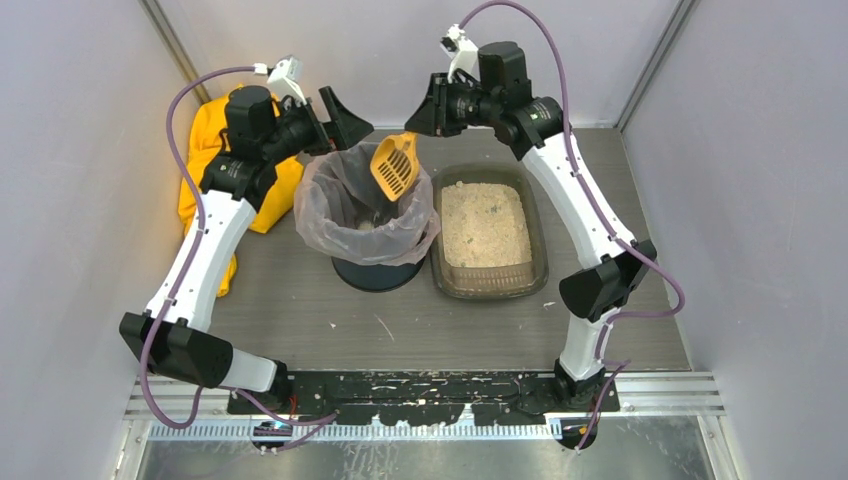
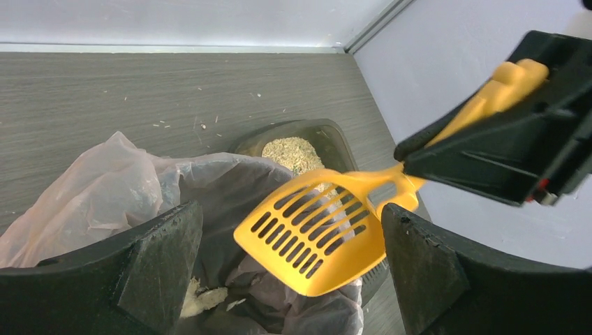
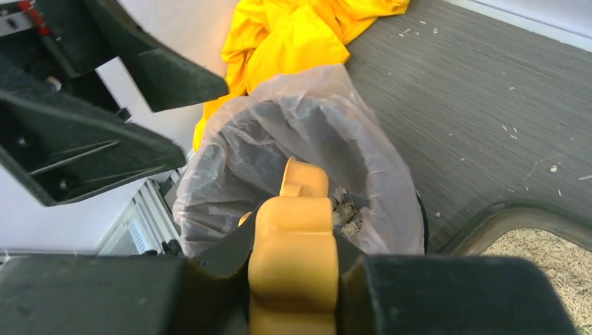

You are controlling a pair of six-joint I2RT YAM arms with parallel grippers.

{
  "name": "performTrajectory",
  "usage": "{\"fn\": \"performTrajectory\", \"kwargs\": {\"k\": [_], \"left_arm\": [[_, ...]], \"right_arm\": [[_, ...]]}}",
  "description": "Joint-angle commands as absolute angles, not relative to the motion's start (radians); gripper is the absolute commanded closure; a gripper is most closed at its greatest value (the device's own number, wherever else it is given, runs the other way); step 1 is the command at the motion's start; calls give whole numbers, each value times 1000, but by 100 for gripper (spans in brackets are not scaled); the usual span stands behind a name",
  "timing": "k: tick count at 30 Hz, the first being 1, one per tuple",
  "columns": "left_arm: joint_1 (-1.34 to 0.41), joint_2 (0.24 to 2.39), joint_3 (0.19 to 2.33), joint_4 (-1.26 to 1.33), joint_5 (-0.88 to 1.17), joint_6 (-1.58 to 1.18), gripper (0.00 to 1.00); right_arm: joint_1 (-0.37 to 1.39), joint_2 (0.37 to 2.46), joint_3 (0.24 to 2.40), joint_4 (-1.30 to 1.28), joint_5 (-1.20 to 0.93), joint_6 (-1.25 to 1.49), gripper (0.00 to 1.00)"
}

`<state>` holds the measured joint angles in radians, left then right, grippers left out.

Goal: Clean the litter box

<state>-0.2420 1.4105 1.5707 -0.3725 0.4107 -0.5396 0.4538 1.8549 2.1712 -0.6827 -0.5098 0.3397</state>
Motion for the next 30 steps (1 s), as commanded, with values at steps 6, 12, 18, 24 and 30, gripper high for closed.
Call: {"fn": "performTrajectory", "kwargs": {"k": [6,12,18,24,30], "left_arm": [[-245,1408,1604,-340,408,-524,1],[-245,1424,1599,-321,419,-553,2],[-251,1460,1611,-294,434,-577,2],[-267,1494,1629,-279,445,-585,2],[-274,1501,1639,-271,451,-588,2]], "right_arm": [[434,1801,2199,-661,-490,300,99],[255,1656,2018,-400,-577,523,99],[78,1546,1814,-357,-530,526,99],[14,1476,1664,-413,-469,437,99],[33,1473,1624,-551,-314,274,99]]}}
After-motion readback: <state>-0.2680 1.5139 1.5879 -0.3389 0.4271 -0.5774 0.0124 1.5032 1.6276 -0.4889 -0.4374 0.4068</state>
